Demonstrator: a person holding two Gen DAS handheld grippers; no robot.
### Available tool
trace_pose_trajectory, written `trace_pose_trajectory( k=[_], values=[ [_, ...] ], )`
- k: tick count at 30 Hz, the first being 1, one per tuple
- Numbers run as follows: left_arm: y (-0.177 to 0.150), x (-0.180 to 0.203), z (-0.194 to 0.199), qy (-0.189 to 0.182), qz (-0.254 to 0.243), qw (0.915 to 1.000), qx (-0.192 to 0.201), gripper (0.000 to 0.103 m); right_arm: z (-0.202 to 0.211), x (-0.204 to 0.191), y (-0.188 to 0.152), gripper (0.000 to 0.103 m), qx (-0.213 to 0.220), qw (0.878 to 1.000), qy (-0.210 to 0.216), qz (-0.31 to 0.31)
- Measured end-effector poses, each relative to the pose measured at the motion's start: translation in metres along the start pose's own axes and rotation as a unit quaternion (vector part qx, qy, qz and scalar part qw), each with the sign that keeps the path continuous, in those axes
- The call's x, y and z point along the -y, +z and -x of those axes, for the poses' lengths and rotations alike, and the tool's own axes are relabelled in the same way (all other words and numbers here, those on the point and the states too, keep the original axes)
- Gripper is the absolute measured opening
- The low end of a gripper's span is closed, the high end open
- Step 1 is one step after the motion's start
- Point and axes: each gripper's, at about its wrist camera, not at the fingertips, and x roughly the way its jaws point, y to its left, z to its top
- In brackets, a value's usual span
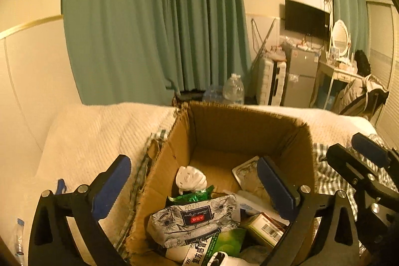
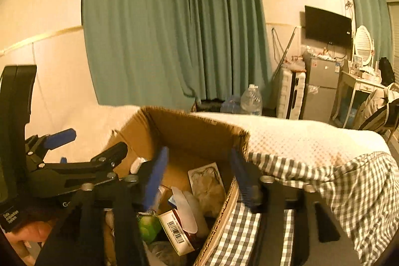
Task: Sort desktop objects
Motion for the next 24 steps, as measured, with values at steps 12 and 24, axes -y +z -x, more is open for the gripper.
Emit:
trace_pose_trajectory(
  k=[12, 24],
  values=[
    [0.005, -0.011, 0.076, 0.007, 0.031, 0.9982, 0.052, 0.103, 0.092, -0.01, 0.029, 0.102, 0.097, 0.995, -0.022, 0.01],
    [0.018, -0.006, 0.154, 0.019, 0.043, 0.9926, 0.112, 0.103, 0.179, 0.001, 0.043, 0.102, 0.144, 0.989, -0.037, 0.016]
  ],
)
